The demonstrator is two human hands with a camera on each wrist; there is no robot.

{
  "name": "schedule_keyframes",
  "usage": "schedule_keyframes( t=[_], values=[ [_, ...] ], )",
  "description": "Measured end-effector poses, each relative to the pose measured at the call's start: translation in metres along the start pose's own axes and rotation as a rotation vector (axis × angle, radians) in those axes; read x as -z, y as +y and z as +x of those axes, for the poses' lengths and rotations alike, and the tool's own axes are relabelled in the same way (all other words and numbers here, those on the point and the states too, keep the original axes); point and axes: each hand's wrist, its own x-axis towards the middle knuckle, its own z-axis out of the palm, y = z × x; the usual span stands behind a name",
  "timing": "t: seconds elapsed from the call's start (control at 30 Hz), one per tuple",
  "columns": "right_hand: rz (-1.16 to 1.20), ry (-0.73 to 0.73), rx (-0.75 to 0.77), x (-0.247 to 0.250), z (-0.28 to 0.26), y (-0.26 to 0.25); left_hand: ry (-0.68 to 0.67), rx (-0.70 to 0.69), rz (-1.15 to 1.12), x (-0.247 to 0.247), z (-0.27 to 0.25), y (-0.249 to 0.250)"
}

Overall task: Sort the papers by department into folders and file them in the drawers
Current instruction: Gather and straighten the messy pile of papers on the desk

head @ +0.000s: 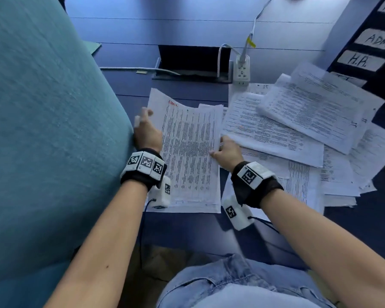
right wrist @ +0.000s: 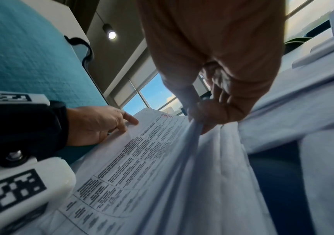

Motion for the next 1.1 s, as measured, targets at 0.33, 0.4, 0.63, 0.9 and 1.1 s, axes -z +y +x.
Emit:
schedule_keyframes(
  t=[0.33,0.4,0.63,0.9,1.1],
  values=[
    [-0.036,-0.127,-0.092,-0.010,0.009,0.010,-0.319,0.158,0.458,-0.027,-0.012,-0.025],
    [0.025,-0.115,-0.097,0.006,0.013,0.014,-0.330,0.169,0.475,-0.033,-0.014,-0.020],
    [0.001,0.086,-0.113,0.098,0.036,0.038,-0.389,0.055,0.338,-0.068,-0.007,0.058],
    [-0.263,0.224,-0.249,0.212,0.049,0.098,-0.756,0.157,-0.100,-0.159,-0.028,0.156],
    [-0.455,0.143,-0.304,0.254,0.059,0.141,-0.843,0.506,-0.392,-0.215,-0.054,0.200]
  ],
)
